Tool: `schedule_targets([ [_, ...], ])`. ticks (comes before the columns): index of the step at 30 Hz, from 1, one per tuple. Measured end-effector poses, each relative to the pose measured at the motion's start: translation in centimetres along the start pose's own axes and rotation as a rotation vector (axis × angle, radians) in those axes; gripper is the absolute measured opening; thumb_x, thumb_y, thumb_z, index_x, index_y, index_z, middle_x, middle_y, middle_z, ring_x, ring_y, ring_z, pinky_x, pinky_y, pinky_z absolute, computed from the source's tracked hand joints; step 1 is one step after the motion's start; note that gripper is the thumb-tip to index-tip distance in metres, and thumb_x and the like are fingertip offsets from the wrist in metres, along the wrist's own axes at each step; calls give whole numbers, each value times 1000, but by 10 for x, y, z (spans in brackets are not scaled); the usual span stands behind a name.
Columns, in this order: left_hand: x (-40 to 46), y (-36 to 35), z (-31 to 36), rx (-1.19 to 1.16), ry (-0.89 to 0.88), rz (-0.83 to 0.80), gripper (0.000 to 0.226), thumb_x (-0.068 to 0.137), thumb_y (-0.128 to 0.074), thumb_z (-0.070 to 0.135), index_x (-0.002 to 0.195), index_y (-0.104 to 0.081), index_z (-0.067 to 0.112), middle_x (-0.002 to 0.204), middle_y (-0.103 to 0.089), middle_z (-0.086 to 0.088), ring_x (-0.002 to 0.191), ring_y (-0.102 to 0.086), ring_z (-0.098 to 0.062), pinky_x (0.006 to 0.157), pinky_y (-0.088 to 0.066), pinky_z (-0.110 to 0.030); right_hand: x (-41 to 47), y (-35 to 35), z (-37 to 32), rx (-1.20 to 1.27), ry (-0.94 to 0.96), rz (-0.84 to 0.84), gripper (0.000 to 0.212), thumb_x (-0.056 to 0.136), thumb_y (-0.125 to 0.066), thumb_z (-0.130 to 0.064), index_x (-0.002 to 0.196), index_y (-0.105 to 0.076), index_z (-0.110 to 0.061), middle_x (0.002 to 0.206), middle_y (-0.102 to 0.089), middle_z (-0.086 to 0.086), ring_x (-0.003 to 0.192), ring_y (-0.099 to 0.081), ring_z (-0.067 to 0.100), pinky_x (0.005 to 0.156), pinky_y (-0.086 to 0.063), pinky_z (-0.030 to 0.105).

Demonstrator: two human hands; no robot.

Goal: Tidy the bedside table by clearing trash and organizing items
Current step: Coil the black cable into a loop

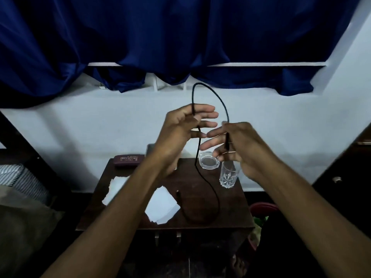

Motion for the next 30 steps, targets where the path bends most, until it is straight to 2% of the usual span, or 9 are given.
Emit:
schedule_targets([
  [5, -2, -6, 0, 157, -74, 35, 33, 111, -48, 13, 137, -68, 9, 135, -73, 0, 121, -69, -10, 88, -48, -7, 6, -16, 12, -86, -48, -10, 52, 107, -40, -30, 89, -78, 1, 75, -77, 19, 46, -52, 19, 45, -40, 24],
  [11, -3, -4, -3, 136, -96, 102, 34, 111, -48, 18, 137, -67, 6, 130, -75, -5, 126, -67, -6, 98, -47, -9, 3, -27, 22, -236, 112, 41, 29, 103, -48, -15, 94, -72, -1, 62, -73, 12, 45, -58, 22, 46, -44, 26],
  [14, 0, 0, -2, 74, -91, 131, 35, 111, -48, 20, 135, -67, 4, 126, -77, -8, 121, -72, -11, 105, -49, -16, -1, -45, 27, -207, 133, -82, 22, 106, -50, -14, 101, -68, -2, 72, -78, 12, 52, -62, 20, 51, -47, 28],
  [20, -2, -14, -12, 85, -4, 4, 35, 112, -47, 21, 138, -66, 7, 130, -75, -9, 123, -70, -13, 105, -54, -23, -12, -69, 27, -41, 52, -296, 27, 103, -53, -10, 80, -66, -4, 67, -69, 8, 58, -57, 15, 53, -43, 24],
  [23, -9, -14, -26, 286, 40, -130, 37, 111, -47, 35, 141, -65, 22, 132, -74, 4, 122, -71, -32, 101, -57, -55, -10, -60, 27, -125, 28, -310, 32, 108, -46, -15, 83, -64, -6, 67, -68, 10, 53, -53, 12, 45, -42, 18],
  [24, -11, -11, -31, 362, 39, -158, 39, 108, -49, 38, 142, -64, 26, 134, -73, 7, 125, -69, -32, 104, -55, -57, -8, -54, 24, -166, 28, -301, 33, 109, -45, -16, 82, -63, -9, 63, -65, 8, 49, -50, 11, 42, -40, 17],
  [27, -19, -5, -41, 523, 35, -193, 45, 95, -55, 24, 138, -65, 28, 130, -72, 12, 129, -60, -6, 116, -41, -30, -1, -31, 14, -319, 46, -275, 38, 109, -45, -18, 79, -66, -8, 52, -54, 2, 39, -39, 8, 37, -32, 16],
  [29, -23, -8, -39, 630, -4, -173, 41, 91, -58, 8, 128, -70, 22, 109, -77, 9, 109, -65, -1, 95, -40, -8, 8, -14, 2, -505, 123, -220, 40, 106, -48, -22, 84, -73, 0, 55, -57, 3, 45, -42, 11, 45, -34, 23],
  [30, -23, -8, -38, 678, -26, -133, 42, 90, -61, 5, 126, -71, 22, 100, -78, 9, 100, -67, -2, 86, -40, -7, 13, -6, -6, -639, 183, -175, 38, 102, -51, -24, 86, -74, 2, 60, -62, 4, 50, -46, 14, 51, -36, 28],
])
Point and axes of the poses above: each hand's wrist, its own x-axis towards the middle knuckle, its own y-axis out of the back of the hand, z = x × y, the point moved 10 cm from there along x, towards the middle knuckle
